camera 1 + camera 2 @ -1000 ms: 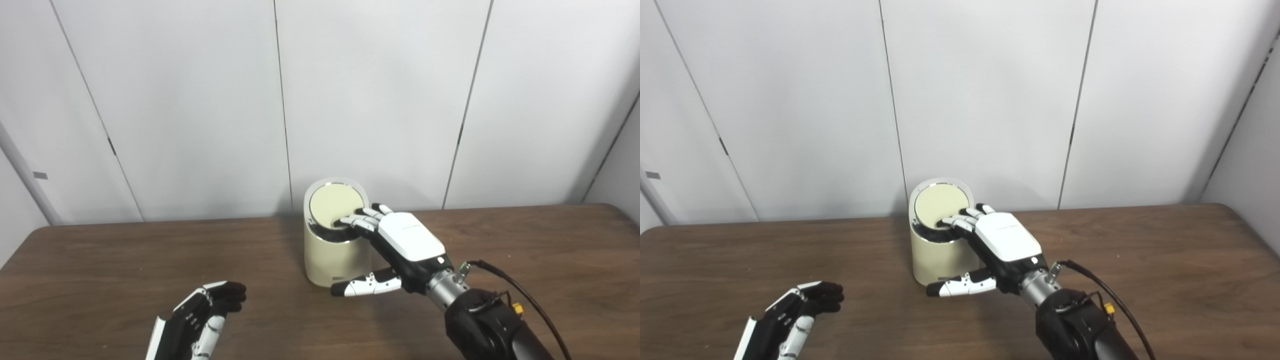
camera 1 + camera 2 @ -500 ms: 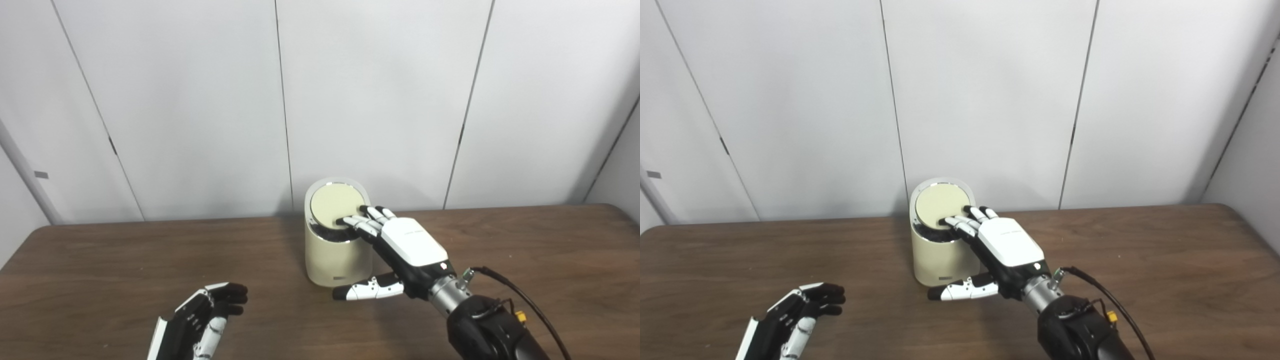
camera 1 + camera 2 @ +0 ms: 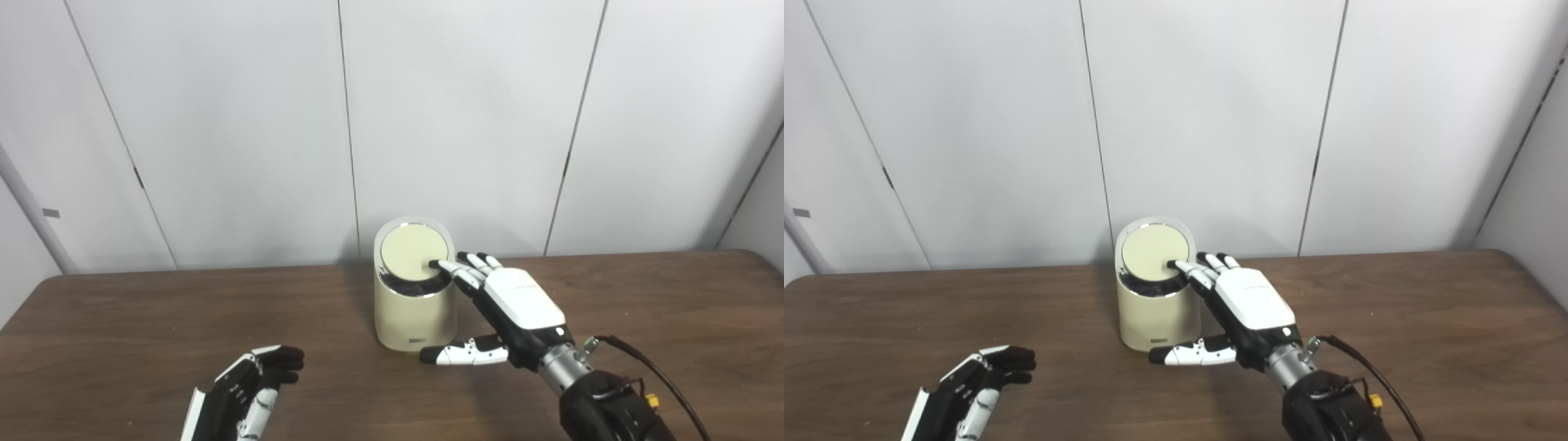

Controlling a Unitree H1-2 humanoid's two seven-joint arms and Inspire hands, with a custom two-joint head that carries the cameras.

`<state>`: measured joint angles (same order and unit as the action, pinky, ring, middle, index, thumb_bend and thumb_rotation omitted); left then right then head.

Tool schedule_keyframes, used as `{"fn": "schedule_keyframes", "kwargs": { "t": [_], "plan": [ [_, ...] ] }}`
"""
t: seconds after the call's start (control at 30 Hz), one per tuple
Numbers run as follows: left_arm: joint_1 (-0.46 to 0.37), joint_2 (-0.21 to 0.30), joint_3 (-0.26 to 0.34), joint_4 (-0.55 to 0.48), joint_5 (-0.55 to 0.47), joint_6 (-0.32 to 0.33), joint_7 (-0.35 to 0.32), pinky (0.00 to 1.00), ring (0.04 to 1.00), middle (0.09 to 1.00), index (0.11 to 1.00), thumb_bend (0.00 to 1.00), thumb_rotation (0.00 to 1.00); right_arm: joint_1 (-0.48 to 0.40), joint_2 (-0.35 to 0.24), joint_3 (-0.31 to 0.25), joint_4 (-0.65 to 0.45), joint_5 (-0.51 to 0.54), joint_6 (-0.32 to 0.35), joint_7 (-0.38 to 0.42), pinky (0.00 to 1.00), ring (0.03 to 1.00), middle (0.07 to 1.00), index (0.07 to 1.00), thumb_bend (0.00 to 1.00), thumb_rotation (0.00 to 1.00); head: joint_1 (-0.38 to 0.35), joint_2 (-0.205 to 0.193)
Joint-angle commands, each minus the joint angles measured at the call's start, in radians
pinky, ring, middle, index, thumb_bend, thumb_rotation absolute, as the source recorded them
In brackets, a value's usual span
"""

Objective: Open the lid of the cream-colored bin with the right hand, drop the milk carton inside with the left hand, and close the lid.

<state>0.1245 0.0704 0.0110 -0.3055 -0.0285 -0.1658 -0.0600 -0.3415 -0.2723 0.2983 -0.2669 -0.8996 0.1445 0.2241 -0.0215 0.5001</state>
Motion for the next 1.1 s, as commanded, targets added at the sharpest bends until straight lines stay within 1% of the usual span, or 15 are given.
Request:
{"fn": "schedule_keyframes", "kwargs": {
  "t": [0.0, 0.07, 0.23, 0.37, 0.43, 0.5, 0.57, 0.67, 0.73, 0.77, 0.8, 0.87, 0.93, 1.0, 1.07],
  "plan": [
    [-0.02, 0.004, -0.002, -0.012, 0.003, -0.022, -0.003, 0.65, 0.687, 0.696, 0.676, 0.43, 0.62, -0.024, 0.003, -0.015, -0.033, -0.007, -0.026, -0.035, 1.0, 0.969, 0.905, 0.93, 0.79, 0.88, -0.002, -0.001],
    [-0.021, 0.006, -0.003, -0.008, 0.006, -0.027, -0.003, 0.65, 0.684, 0.696, 0.677, 0.43, 0.63, -0.021, 0.003, -0.018, -0.032, -0.005, -0.032, -0.041, 1.0, 0.967, 0.904, 0.928, 0.79, 0.88, -0.002, -0.003],
    [-0.019, 0.002, -0.007, -0.014, 0.017, -0.014, 0.0, 0.65, 0.689, 0.697, 0.677, 0.44, 0.63, -0.003, 0.007, -0.042, -0.04, 0.017, -0.05, -0.075, 0.99, 0.972, 0.9, 0.929, 0.77, 0.82, -0.001, -0.004],
    [-0.023, -0.001, -0.008, -0.014, 0.025, -0.013, 0.005, 0.66, 0.692, 0.697, 0.675, 0.43, 0.64, 0.067, 0.038, -0.09, -0.091, 0.081, -0.05, -0.112, 0.97, 0.968, 0.912, 0.939, 0.73, 0.78, 0.0, -0.006],
    [-0.024, -0.001, -0.008, -0.009, 0.028, -0.022, 0.005, 0.66, 0.694, 0.697, 0.677, 0.42, 0.64, 0.114, 0.063, -0.113, -0.119, 0.111, -0.054, -0.141, 0.91, 0.941, 0.915, 0.933, 0.7, 0.79, 0.001, -0.007],
    [-0.025, -0.002, -0.008, -0.003, 0.028, -0.027, 0.007, 0.66, 0.694, 0.7, 0.681, 0.41, 0.63, 0.161, 0.085, -0.138, -0.125, 0.164, -0.096, -0.193, 0.83, 0.901, 0.896, 0.902, 0.67, 0.77, -0.001, -0.011],
    [-0.025, -0.004, -0.007, 0.0, 0.026, -0.027, 0.009, 0.66, 0.692, 0.7, 0.685, 0.39, 0.62, 0.221, 0.109, -0.164, -0.113, 0.223, -0.16, -0.264, 0.74, 0.85, 0.859, 0.855, 0.63, 0.73, 0.001, -0.012],
    [-0.022, -0.009, -0.006, -0.001, 0.011, -0.014, 0.009, 0.66, 0.696, 0.703, 0.695, 0.37, 0.6, 0.287, 0.141, -0.195, -0.078, 0.298, -0.241, -0.342, 0.66, 0.791, 0.805, 0.8, 0.54, 0.71, 0.001, -0.012],
    [-0.02, -0.014, -0.005, -0.008, 0.002, 0.0, 0.012, 0.65, 0.698, 0.707, 0.705, 0.36, 0.58, 0.327, 0.158, -0.212, -0.056, 0.357, -0.286, -0.373, 0.63, 0.756, 0.775, 0.768, 0.44, 0.66, 0.001, -0.011],
    [-0.019, -0.016, -0.004, -0.012, -0.002, 0.007, 0.013, 0.65, 0.699, 0.708, 0.709, 0.34, 0.57, 0.344, 0.165, -0.217, -0.046, 0.378, -0.311, -0.388, 0.62, 0.744, 0.766, 0.757, 0.38, 0.66, 0.001, -0.01],
    [-0.018, -0.018, -0.003, -0.015, -0.004, 0.012, 0.013, 0.66, 0.704, 0.711, 0.714, 0.3, 0.55, 0.357, 0.171, -0.221, -0.035, 0.394, -0.334, -0.401, 0.61, 0.732, 0.756, 0.742, 0.32, 0.66, 0.001, -0.01],
    [-0.016, -0.023, -0.001, -0.022, -0.008, 0.028, 0.015, 0.66, 0.712, 0.717, 0.719, 0.25, 0.53, 0.38, 0.183, -0.229, -0.02, 0.437, -0.377, -0.418, 0.6, 0.721, 0.745, 0.728, 0.25, 0.62, 0.001, -0.01],
    [-0.017, -0.025, 0.001, -0.018, -0.01, 0.029, 0.015, 0.68, 0.725, 0.725, 0.721, 0.2, 0.47, 0.401, 0.195, -0.237, -0.016, 0.482, -0.402, -0.427, 0.6, 0.717, 0.738, 0.715, 0.2, 0.58, 0.002, -0.013],
    [-0.017, -0.025, 0.003, -0.01, -0.007, 0.022, 0.015, 0.68, 0.731, 0.729, 0.723, 0.18, 0.45, 0.42, 0.21, -0.25, -0.014, 0.529, -0.415, -0.43, 0.59, 0.711, 0.733, 0.706, 0.2, 0.55, 0.002, -0.016],
    [-0.017, -0.026, 0.004, -0.008, -0.004, 0.019, 0.017, 0.69, 0.733, 0.728, 0.721, 0.17, 0.43, 0.429, 0.219, -0.259, -0.01, 0.551, -0.424, -0.431, 0.58, 0.7, 0.725, 0.692, 0.2, 0.5, 0.002, -0.016]
  ]
}}
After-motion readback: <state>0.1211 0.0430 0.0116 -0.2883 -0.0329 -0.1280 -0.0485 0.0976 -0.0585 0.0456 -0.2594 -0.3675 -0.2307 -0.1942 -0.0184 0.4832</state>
